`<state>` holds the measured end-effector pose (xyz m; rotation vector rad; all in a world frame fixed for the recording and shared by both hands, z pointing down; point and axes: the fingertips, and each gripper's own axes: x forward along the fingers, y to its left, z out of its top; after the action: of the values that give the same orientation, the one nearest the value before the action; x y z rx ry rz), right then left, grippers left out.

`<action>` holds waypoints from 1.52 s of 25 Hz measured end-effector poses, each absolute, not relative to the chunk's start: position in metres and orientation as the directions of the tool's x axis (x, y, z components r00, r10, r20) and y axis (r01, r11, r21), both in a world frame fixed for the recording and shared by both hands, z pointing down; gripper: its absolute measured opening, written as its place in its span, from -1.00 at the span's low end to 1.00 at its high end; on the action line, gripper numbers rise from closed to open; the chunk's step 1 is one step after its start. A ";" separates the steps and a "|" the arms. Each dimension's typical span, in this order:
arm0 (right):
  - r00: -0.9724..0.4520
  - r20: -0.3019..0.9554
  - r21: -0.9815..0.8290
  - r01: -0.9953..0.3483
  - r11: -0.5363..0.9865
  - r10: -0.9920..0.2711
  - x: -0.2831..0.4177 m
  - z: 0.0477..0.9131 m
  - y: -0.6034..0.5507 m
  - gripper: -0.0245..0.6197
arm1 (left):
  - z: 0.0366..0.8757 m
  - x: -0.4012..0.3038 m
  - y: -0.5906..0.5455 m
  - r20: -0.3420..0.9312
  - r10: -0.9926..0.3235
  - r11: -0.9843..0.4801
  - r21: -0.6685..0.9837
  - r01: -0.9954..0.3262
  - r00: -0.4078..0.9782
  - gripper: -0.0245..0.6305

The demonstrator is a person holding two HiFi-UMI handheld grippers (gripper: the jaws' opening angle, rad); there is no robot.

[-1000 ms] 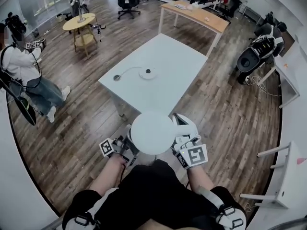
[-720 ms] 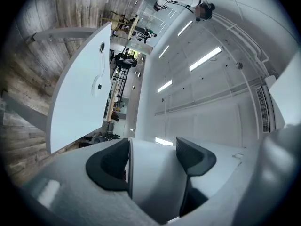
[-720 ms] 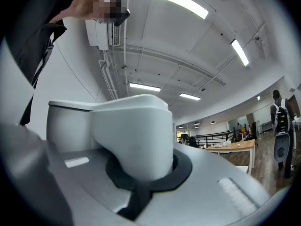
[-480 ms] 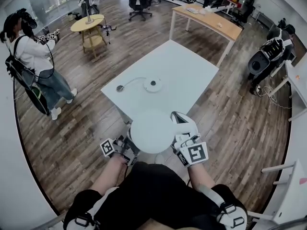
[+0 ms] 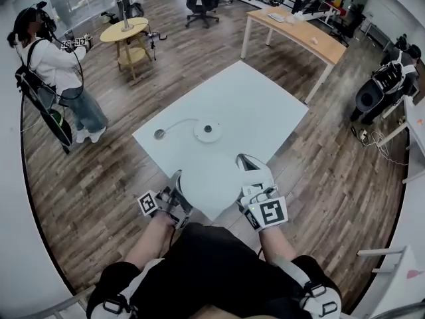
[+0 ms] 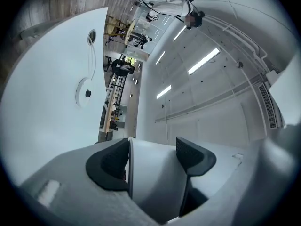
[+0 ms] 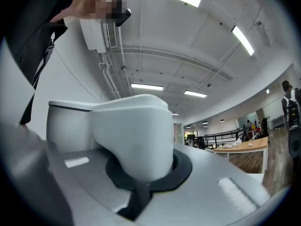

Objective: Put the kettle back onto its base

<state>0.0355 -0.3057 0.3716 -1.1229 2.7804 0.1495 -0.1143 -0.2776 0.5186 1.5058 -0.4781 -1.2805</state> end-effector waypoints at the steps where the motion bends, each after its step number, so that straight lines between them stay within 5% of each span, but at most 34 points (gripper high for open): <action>1: -0.716 -0.161 0.037 -0.692 0.721 -0.680 0.037 0.372 -0.310 -0.91 | 0.520 -0.112 -0.281 -0.460 -0.818 -0.364 0.878 0.310 0.344 0.06; 38: -0.615 -0.058 0.000 -0.788 0.616 -0.787 -0.010 0.445 -0.480 -0.91 | 0.590 -0.161 -0.457 -0.361 -0.820 -0.214 0.913 0.347 0.445 0.06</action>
<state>-0.0097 -0.4801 0.4446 -1.3545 2.7765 0.0385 -0.1608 -0.4572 0.5900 1.4079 -0.4532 -1.1367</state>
